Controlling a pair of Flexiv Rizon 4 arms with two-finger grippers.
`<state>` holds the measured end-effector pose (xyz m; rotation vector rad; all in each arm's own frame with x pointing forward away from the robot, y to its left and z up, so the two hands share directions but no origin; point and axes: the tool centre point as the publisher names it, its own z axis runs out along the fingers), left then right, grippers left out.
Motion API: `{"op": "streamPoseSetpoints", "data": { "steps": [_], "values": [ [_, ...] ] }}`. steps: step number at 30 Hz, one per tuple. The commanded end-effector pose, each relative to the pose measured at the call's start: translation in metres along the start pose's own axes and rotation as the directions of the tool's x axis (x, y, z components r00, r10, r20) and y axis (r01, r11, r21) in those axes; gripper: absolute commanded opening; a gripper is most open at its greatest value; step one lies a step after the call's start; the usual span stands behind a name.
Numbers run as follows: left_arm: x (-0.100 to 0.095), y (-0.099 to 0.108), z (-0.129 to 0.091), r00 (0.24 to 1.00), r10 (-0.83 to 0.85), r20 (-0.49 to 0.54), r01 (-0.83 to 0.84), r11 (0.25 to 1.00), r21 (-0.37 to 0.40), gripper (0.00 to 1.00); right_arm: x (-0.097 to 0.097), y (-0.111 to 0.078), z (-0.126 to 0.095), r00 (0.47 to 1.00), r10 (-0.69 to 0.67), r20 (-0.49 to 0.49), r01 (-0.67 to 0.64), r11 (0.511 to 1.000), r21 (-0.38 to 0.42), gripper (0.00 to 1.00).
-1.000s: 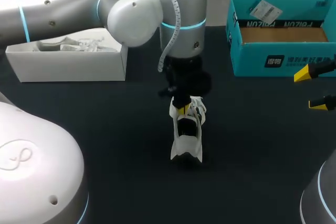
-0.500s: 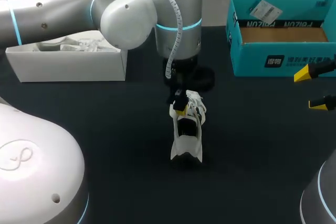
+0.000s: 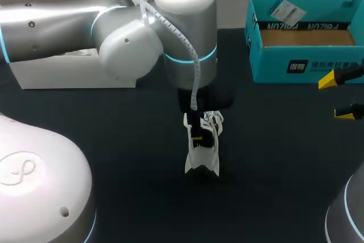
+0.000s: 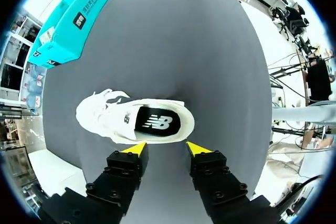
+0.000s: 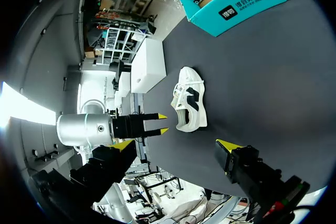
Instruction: Take the shoe out of the shoebox, open the shoe tongue, remove and reinsert the insole, then place the shoe into the shoebox
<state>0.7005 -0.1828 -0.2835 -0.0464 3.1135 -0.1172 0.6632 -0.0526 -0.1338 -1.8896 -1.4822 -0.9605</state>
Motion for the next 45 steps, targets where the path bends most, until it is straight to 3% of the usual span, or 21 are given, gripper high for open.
{"op": "streamPoseSetpoints", "data": {
  "steps": [1, 11, 14, 17, 30, 38, 41, 42, 45],
  "values": [
    [0.010, 0.007, -0.002, 0.999, 0.020, 0.035, -0.020, 1.000, 0.002, 1.00, 0.000, -0.002, 0.000, 1.000, 0.001, 0.002, -0.001, 1.000, -0.003, 1.00],
    [0.028, 0.001, 0.013, 0.991, 0.126, -0.036, -0.124, 0.991, 0.048, 0.97, 0.000, -0.002, 0.000, 1.000, 0.001, 0.002, -0.001, 1.000, -0.003, 1.00],
    [0.028, -0.004, 0.027, 0.991, 0.132, -0.026, -0.130, 0.990, 0.044, 0.96, 0.000, -0.002, 0.000, 1.000, 0.001, 0.002, -0.001, 1.000, -0.003, 1.00],
    [0.027, -0.009, 0.041, 0.983, 0.177, -0.047, -0.172, 0.980, 0.096, 0.95, 0.000, -0.002, 0.000, 1.000, 0.001, 0.002, -0.001, 1.000, -0.003, 1.00],
    [0.026, -0.019, 0.090, 0.982, 0.171, -0.075, -0.166, 0.984, 0.061, 0.91, 0.000, -0.002, 0.000, 1.000, 0.001, 0.002, -0.001, 1.000, -0.003, 1.00],
    [0.027, -0.019, 0.107, 0.988, 0.136, -0.068, -0.133, 0.990, 0.044, 0.87, 0.000, -0.002, 0.000, 1.000, 0.001, 0.002, -0.001, 1.000, -0.003, 1.00],
    [0.026, -0.017, 0.111, 0.991, 0.118, -0.059, -0.117, 0.993, 0.035, 0.67, 0.000, -0.002, 0.000, 1.000, 0.001, 0.002, -0.001, 1.000, -0.003, 1.00],
    [0.026, -0.016, 0.112, 0.991, 0.116, -0.072, -0.114, 0.993, 0.033, 0.66, 0.000, -0.002, 0.000, 1.000, 0.001, 0.002, -0.001, 1.000, -0.003, 1.00],
    [0.027, -0.014, 0.114, 0.992, 0.106, -0.070, -0.104, 0.994, 0.026, 0.35, 0.000, -0.002, 0.000, 1.000, 0.001, 0.002, -0.001, 1.000, -0.003, 1.00]
  ]
}}
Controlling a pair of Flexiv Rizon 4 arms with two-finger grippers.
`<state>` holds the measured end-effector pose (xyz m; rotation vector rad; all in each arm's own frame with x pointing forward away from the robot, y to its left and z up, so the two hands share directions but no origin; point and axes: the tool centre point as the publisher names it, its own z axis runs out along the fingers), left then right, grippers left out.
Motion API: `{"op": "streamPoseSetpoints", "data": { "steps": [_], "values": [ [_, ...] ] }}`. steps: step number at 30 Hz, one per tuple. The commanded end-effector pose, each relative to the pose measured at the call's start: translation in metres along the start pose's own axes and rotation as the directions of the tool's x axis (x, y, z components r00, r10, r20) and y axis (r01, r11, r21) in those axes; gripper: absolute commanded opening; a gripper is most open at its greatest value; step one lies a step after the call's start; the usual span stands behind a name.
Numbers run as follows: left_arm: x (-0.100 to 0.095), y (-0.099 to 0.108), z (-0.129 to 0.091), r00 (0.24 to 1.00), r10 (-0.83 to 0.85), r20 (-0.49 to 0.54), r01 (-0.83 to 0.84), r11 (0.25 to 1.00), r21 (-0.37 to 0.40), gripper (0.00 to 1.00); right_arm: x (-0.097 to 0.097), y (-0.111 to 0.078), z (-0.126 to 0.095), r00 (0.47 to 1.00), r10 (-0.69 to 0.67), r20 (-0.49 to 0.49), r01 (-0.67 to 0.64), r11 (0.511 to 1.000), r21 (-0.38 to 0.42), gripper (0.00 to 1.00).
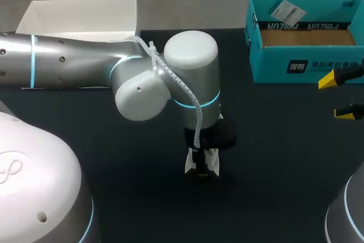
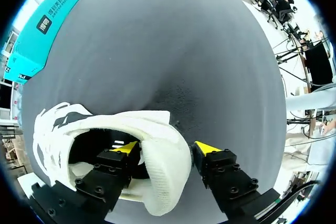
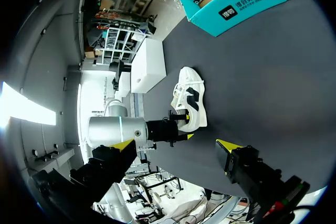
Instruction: Take the shoe out of the shoebox, open the shoe tongue, remove and reinsert the insole, then place the shoe into the shoebox
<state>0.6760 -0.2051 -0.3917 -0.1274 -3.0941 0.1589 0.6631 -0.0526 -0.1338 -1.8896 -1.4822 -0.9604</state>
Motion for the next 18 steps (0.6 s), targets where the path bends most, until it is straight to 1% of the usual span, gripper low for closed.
{"op": "streamPoseSetpoints", "data": {
  "steps": [1, 2, 3, 6, 9, 13, 18],
  "values": [
    [-0.001, 0.000, 0.005, 1.000, -0.008, 0.000, 0.008, 1.000, -0.008, 0.17, 0.000, -0.002, 0.000, 1.000, 0.001, 0.002, -0.001, 1.000, -0.003, 1.00],
    [-0.001, 0.001, 0.006, 1.000, -0.012, -0.003, 0.012, 1.000, -0.010, 0.04, 0.000, -0.002, 0.000, 1.000, 0.001, 0.002, -0.001, 1.000, -0.003, 1.00],
    [0.000, 0.002, 0.006, 1.000, -0.012, -0.002, 0.012, 1.000, -0.015, 0.00, 0.000, -0.002, 0.000, 1.000, 0.001, 0.002, -0.001, 1.000, -0.003, 1.00],
    [0.002, 0.004, 0.005, 1.000, -0.018, -0.008, 0.018, 0.999, -0.028, 0.00, 0.000, -0.002, 0.000, 1.000, 0.001, 0.002, -0.001, 1.000, -0.003, 1.00],
    [0.005, 0.006, -0.003, 0.999, -0.032, -0.010, 0.032, 0.999, -0.037, 0.00, 0.000, -0.002, 0.000, 1.000, 0.001, 0.002, -0.001, 1.000, -0.003, 1.00],
    [0.011, 0.007, -0.026, 0.999, -0.043, -0.017, 0.042, 0.998, -0.042, 0.00, 0.000, -0.002, 0.000, 1.000, 0.001, 0.002, -0.001, 1.000, -0.003, 1.00],
    [0.017, 0.006, -0.062, 0.997, -0.067, -0.033, 0.067, 0.998, -0.023, 0.00, 0.000, -0.002, 0.000, 1.000, 0.001, 0.002, -0.001, 1.000, -0.003, 1.00]
  ]
}}
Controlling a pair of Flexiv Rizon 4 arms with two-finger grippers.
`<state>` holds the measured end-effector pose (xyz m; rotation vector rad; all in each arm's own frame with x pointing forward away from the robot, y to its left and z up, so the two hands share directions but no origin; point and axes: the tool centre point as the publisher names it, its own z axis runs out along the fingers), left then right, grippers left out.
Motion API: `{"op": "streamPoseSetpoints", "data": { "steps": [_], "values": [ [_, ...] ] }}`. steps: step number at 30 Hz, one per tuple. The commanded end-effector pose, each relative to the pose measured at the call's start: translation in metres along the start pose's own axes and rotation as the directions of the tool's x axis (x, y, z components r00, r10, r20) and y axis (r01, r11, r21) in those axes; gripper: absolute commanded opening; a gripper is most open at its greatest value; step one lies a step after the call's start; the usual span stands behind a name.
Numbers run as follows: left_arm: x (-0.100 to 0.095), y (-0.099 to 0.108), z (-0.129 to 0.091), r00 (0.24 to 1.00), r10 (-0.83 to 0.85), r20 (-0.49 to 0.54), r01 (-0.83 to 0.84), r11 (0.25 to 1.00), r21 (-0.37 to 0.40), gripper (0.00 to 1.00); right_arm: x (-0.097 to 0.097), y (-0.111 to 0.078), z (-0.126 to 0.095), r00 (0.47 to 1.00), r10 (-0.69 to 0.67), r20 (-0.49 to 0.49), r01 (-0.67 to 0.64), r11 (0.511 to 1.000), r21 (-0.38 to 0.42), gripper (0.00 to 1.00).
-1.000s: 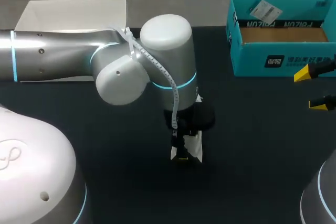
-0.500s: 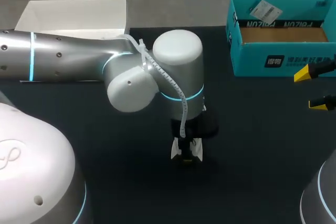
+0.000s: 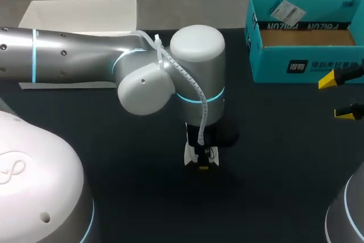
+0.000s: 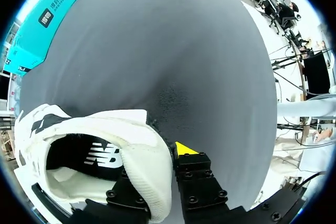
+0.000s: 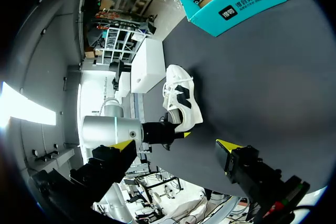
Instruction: Take the shoe out of the shoebox, open the shoe tongue, remove and reinsert the insole, then place the shoe into the shoebox
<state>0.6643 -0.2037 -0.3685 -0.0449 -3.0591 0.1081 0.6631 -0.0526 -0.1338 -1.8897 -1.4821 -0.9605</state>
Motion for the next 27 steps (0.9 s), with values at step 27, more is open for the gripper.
{"op": "streamPoseSetpoints", "data": {
  "steps": [27],
  "values": [
    [0.031, 0.002, -0.219, 0.987, 0.113, -0.114, -0.107, 0.992, 0.061, 0.00, 0.000, -0.002, 0.000, 1.000, 0.001, 0.002, -0.001, 1.000, -0.003, 1.00]
  ]
}}
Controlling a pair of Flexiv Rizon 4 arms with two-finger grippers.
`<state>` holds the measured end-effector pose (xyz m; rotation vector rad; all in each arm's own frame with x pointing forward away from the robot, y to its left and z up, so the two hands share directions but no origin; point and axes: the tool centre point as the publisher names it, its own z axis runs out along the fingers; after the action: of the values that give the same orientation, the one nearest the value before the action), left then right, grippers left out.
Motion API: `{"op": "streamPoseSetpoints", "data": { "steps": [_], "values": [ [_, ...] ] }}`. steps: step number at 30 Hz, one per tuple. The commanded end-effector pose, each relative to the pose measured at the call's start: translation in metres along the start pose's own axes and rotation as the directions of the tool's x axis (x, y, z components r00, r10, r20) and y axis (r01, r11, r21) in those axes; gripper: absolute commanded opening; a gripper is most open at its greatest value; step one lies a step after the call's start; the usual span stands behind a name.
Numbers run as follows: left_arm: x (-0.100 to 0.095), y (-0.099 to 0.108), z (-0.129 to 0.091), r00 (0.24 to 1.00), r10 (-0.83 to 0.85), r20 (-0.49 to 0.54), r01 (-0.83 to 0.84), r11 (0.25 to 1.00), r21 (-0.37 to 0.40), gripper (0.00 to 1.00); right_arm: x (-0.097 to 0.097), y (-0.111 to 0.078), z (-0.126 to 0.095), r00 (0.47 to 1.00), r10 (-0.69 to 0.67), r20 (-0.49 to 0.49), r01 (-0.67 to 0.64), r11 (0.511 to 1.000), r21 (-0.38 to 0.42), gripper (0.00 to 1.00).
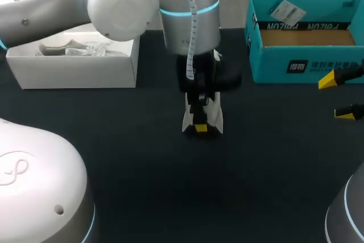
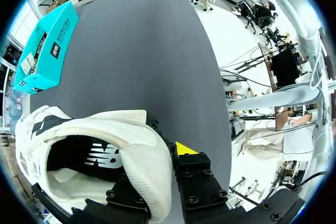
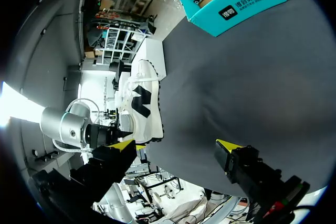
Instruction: Take the shoe out of the shoebox, open the shoe tongue, remove and reinsert the insole, then place the shoe into the shoebox
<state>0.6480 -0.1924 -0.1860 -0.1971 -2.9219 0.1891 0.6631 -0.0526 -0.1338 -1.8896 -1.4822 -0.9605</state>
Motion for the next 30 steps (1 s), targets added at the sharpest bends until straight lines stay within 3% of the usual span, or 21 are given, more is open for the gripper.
{"op": "streamPoseSetpoints", "data": {
  "steps": [1, 6, 8, 25, 30],
  "values": [
    [0.007, 0.001, -0.041, 1.000, 0.009, 0.004, -0.009, 1.000, 0.004, 0.00, 0.000, -0.002, 0.000, 1.000, 0.001, 0.002, -0.001, 1.000, -0.003, 1.00],
    [0.011, 0.000, -0.055, 1.000, 0.020, 0.006, -0.020, 0.999, 0.028, 0.00, 0.000, -0.002, 0.000, 1.000, 0.001, 0.002, -0.001, 1.000, -0.003, 1.00],
    [0.011, 0.001, -0.057, 0.999, 0.010, 0.054, -0.012, 0.999, 0.036, 0.00, 0.000, -0.002, 0.000, 1.000, 0.001, 0.002, -0.001, 1.000, -0.003, 1.00],
    [0.011, 0.001, -0.057, 0.999, 0.010, 0.054, -0.012, 0.999, 0.036, 0.00, 0.000, -0.002, 0.000, 1.000, 0.001, 0.002, -0.001, 1.000, -0.003, 1.00],
    [-0.009, 0.025, -0.062, 0.997, 0.078, -0.001, -0.078, 0.997, 0.020, 0.00, 0.000, -0.002, 0.000, 1.000, 0.001, 0.002, -0.001, 1.000, -0.003, 1.00]
  ]
}}
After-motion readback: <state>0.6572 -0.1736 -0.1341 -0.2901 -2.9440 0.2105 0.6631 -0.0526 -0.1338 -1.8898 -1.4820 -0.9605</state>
